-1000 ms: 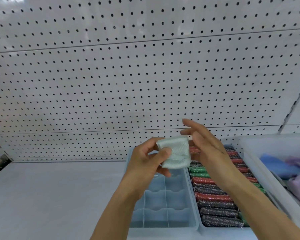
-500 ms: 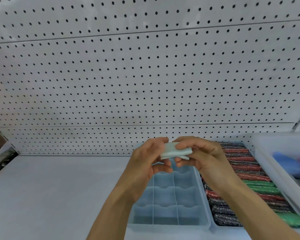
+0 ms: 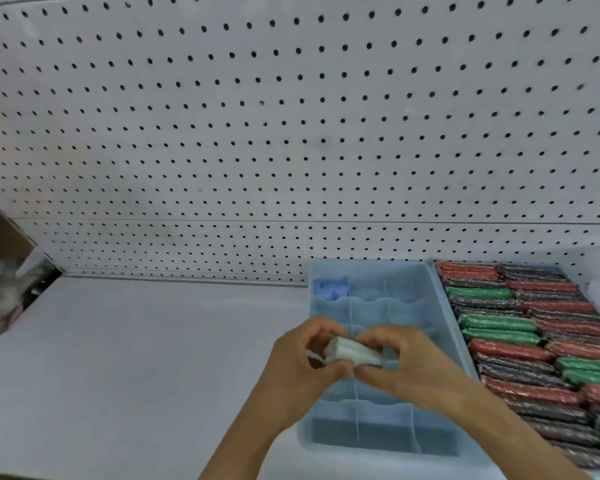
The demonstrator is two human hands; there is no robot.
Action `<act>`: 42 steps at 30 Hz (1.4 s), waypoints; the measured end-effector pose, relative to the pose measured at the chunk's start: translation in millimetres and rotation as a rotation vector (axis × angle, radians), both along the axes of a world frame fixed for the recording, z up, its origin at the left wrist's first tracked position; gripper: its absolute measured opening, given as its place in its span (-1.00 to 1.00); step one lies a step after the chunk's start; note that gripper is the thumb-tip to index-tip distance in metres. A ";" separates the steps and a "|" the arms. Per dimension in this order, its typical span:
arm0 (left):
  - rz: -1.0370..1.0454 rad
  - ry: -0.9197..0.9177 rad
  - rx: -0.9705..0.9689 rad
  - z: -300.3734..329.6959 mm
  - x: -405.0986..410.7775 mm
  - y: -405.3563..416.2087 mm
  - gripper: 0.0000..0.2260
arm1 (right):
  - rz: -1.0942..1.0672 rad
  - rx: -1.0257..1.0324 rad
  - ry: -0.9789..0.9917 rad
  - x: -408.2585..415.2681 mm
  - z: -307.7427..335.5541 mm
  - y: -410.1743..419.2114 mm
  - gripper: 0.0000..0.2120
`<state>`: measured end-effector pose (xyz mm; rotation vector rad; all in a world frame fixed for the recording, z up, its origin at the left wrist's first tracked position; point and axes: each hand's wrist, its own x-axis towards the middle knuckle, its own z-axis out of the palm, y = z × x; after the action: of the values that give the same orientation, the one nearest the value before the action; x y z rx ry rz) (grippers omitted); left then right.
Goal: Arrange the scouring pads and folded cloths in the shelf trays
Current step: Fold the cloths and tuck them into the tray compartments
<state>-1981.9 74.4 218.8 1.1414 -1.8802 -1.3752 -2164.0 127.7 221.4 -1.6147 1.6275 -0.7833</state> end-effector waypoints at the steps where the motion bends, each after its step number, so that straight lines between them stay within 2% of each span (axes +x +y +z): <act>1: 0.063 -0.014 -0.043 -8.6 1.0 -5.0 -0.63 | -0.041 -0.006 0.011 0.6 -6.1 -8.4 -0.85; 4: 0.232 -0.086 -0.098 -34.1 6.0 -22.4 -0.49 | -0.242 -0.047 -0.016 -2.8 -23.8 -42.2 -0.82; 7: 0.190 -0.155 0.004 -53.2 3.8 -30.8 -0.40 | -0.320 -0.009 0.084 -2.7 -39.9 -76.3 -0.81; 10: 0.139 -0.170 0.019 -67.1 -3.4 -29.7 -0.38 | -0.221 0.085 0.363 0.4 -49.4 -97.5 -0.80; 15: 0.173 -0.158 0.030 -73.8 -5.4 -29.3 -0.39 | -0.038 0.153 0.736 4.5 -45.7 -118.7 -0.78; 19: 0.179 -0.152 0.043 -71.7 -6.2 -27.6 -0.39 | 0.080 0.154 0.896 15.6 -38.3 -125.7 -0.86; 21: 0.189 -0.143 0.053 -71.1 -6.2 -27.3 -0.40 | 0.145 0.167 0.873 14.6 -30.6 -124.1 -0.78; 25: 0.220 -0.121 0.064 -71.1 -7.0 -26.5 -0.40 | 0.225 0.221 0.715 7.1 -21.7 -115.1 -0.85; 28: 0.234 -0.113 0.067 -70.6 -7.3 -26.6 -0.41 | 0.142 0.127 0.733 2.4 -26.1 -105.0 -0.65; 31: 0.245 -0.097 0.067 -67.0 -7.2 -25.7 -0.42 | 0.041 0.106 0.717 -7.0 -28.1 -89.9 -0.72; 34: 0.222 -0.168 0.034 -60.6 -6.8 -23.6 -0.45 | 0.011 0.089 0.563 -23.9 -24.3 -62.4 -0.62; 36: 0.230 -0.334 -0.104 -57.3 -6.0 -21.0 -0.48 | -0.001 0.054 0.505 -40.8 -21.2 -36.6 -0.65; 38: 0.273 -0.544 -0.344 -50.9 -10.2 -14.3 -0.50 | -0.018 0.008 0.406 -60.9 -18.7 -7.1 -0.70; 40: 0.285 -0.526 -0.500 -40.5 -27.4 -3.2 -0.54 | -0.060 -0.058 0.244 -81.0 -13.0 23.6 -0.76; 42: 0.221 -0.404 -0.564 -31.2 -60.3 10.3 -0.59 | -0.167 -0.209 0.210 -105.6 -7.0 50.8 -0.78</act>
<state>-2042.2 84.7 187.6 1.3298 -2.1394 -0.4588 -2269.6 178.5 214.4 -1.7725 1.9016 -0.9202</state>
